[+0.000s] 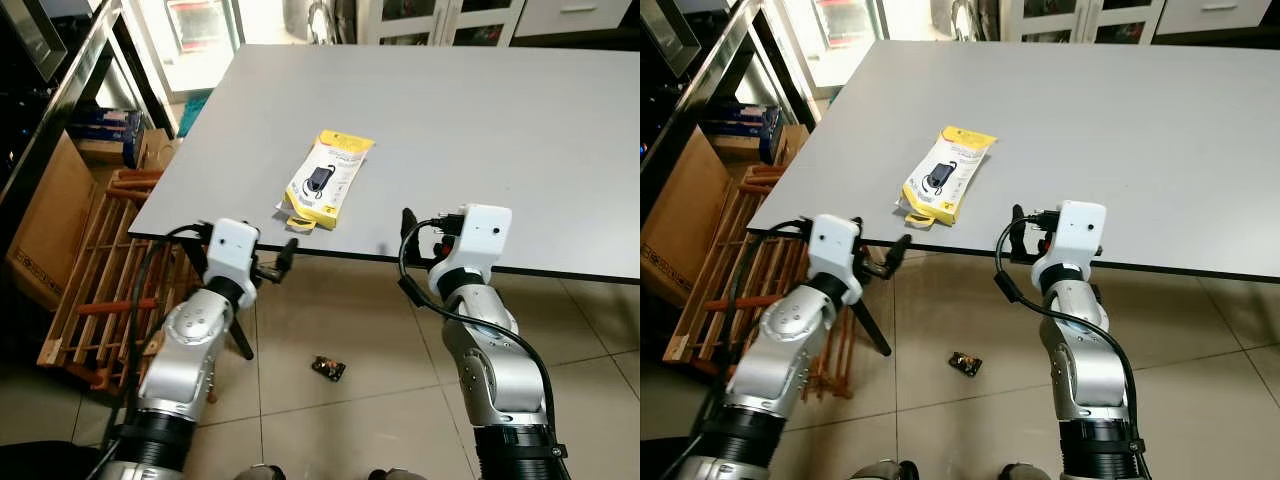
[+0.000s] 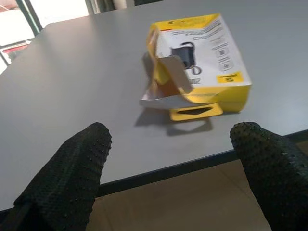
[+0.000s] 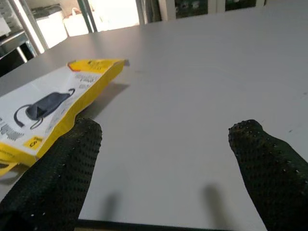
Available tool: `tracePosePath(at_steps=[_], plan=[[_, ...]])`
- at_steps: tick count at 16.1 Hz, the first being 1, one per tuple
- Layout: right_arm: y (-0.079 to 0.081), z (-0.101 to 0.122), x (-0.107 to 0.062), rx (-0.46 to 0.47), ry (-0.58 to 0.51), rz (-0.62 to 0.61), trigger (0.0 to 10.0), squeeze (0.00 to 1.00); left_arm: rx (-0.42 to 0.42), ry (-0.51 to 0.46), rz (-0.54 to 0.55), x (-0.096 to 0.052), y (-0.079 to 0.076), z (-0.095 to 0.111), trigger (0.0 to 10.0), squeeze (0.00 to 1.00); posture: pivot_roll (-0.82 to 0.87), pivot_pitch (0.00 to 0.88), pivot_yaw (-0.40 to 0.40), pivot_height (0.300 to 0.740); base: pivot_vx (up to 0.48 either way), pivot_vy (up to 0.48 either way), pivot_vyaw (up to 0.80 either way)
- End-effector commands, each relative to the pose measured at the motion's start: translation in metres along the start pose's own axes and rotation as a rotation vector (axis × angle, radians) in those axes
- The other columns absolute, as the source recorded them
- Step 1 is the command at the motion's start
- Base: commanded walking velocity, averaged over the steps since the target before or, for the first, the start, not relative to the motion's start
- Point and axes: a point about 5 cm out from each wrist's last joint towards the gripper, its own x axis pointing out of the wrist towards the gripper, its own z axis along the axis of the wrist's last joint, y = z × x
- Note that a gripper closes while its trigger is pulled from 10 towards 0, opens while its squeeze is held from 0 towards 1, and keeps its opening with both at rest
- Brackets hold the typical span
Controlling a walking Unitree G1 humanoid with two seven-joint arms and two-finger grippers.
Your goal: Picking trash to rubbish bin
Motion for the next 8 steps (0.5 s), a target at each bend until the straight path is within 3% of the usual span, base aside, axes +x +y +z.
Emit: tracePosePath(at_steps=[1, 5, 8], plan=[[0.005, -0.001, 0.004, 0.027, 0.009, 0.034, 10.0, 0.00, 0.020, 0.001, 0.041, -0.006, 0.010, 0.003, 10.0, 0.00, 0.04, 0.178, 0.066, 0.740, 0.000, 0.000, 0.00], [0.017, -0.003, 0.017, 0.161, 0.051, 0.106, 10.0, 0.00, 0.052, 0.028, 0.068, -0.024, 0.024, 0.004, 10.0, 0.00, 0.11, 0.258, 0.072, 0.740, 0.000, 0.000, 0.00], [0.024, -0.005, 0.025, 0.170, 0.061, 0.171, 10.0, 0.00, 0.059, 0.040, 0.074, -0.033, 0.027, 0.004, 10.0, 0.00, 0.14, 0.269, 0.068, 0.740, 0.000, 0.000, 0.00]])
